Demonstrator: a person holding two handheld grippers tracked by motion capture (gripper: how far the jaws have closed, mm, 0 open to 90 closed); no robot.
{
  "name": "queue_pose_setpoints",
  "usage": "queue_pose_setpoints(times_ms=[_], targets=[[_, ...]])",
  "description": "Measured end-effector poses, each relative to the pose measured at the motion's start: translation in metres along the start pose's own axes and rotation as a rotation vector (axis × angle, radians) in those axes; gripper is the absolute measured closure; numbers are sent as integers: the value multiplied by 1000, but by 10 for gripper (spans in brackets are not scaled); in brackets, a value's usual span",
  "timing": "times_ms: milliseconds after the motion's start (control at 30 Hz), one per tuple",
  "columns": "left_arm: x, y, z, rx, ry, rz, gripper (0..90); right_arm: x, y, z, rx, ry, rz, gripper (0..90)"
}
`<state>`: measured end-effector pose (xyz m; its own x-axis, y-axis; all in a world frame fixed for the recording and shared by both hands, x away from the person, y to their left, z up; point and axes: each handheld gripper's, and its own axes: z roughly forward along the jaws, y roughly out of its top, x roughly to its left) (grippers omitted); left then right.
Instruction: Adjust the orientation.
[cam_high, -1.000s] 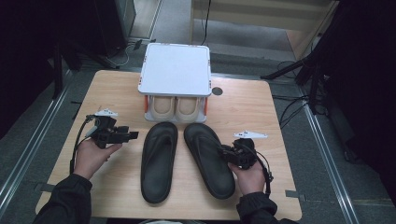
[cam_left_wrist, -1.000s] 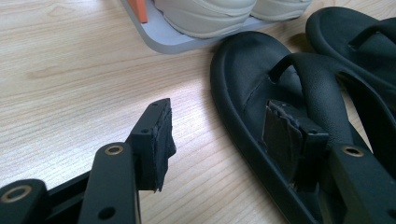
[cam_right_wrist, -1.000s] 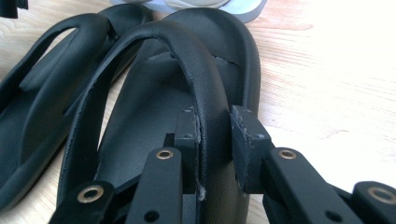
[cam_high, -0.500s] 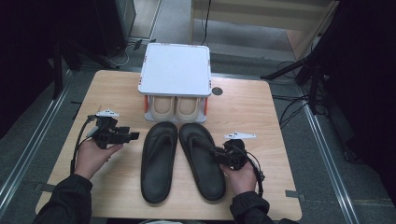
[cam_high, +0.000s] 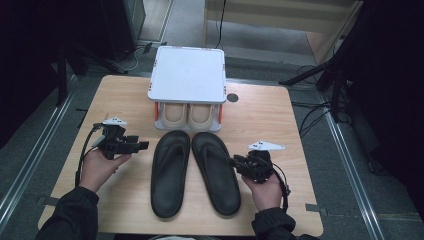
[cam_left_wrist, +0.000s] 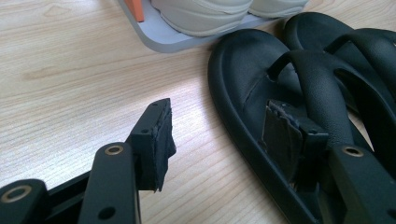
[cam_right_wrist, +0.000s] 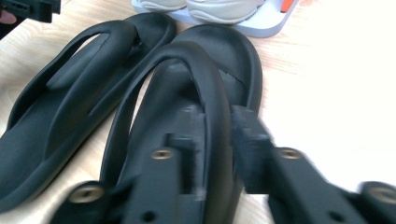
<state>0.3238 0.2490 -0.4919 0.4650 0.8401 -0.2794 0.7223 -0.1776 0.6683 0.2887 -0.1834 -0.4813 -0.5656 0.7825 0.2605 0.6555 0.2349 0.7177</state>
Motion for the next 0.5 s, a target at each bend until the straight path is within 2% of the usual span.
queue_pose_setpoints(times_ms=[100,267,400,500], targets=[[0,0,0,0,0,1,433,-4,-3,0,39,-1,-7,900],[-1,0,1,6,-2,8,439,-5,-8,8,96,-25,-13,900],[-3,0,0,4,-6,24,467,-5,-8,11,115,-54,-36,900],[-4,0,0,16,-15,27,497,-7,-9,13,136,-50,-28,900]])
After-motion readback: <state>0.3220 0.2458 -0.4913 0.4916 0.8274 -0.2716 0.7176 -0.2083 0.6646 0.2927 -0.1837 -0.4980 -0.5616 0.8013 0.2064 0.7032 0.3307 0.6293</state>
